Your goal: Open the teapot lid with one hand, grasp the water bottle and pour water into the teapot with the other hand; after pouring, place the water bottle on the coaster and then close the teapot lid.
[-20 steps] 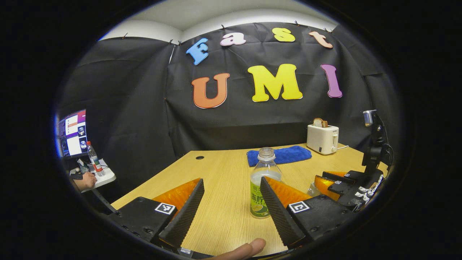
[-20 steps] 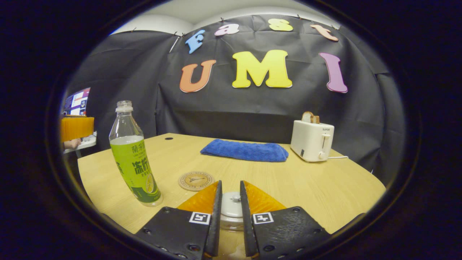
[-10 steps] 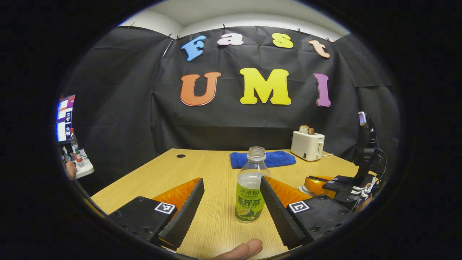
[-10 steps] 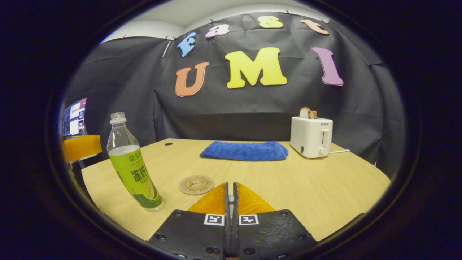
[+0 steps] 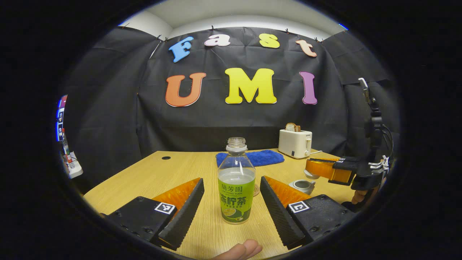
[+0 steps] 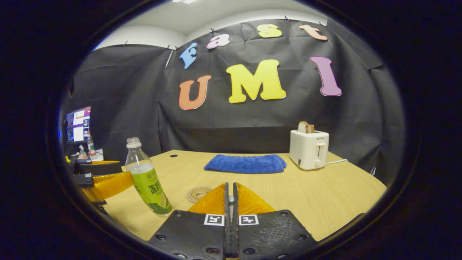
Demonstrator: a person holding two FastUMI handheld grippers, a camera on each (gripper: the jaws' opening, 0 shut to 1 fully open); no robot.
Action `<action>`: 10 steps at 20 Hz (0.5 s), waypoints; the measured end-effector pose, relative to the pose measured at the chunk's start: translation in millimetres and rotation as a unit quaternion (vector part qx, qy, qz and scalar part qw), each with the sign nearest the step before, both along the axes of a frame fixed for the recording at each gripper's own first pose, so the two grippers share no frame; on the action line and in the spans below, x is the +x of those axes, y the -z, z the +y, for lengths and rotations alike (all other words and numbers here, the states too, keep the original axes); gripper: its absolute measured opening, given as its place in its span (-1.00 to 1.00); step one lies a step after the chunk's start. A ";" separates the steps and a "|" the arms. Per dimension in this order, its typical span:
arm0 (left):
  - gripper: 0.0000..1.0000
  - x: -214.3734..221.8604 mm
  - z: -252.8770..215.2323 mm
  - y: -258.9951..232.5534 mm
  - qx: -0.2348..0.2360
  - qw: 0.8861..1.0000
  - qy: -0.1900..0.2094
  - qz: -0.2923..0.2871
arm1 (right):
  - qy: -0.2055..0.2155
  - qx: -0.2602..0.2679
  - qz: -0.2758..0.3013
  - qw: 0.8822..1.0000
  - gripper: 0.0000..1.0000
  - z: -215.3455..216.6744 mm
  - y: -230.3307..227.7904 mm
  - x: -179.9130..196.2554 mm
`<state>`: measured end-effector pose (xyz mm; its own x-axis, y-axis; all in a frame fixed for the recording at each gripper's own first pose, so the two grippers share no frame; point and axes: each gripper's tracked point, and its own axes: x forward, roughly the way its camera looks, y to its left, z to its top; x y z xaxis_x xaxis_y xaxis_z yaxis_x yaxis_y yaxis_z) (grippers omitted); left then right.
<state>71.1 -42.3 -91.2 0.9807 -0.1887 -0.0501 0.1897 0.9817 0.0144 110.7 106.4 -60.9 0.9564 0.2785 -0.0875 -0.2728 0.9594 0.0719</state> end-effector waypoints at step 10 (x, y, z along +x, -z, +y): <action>0.96 40.1 -12.7 4.7 -0.025 0.999 -0.015 -0.018 | 0.027 -0.006 -0.037 0.999 -1.00 -50.1 -27.4 -14.0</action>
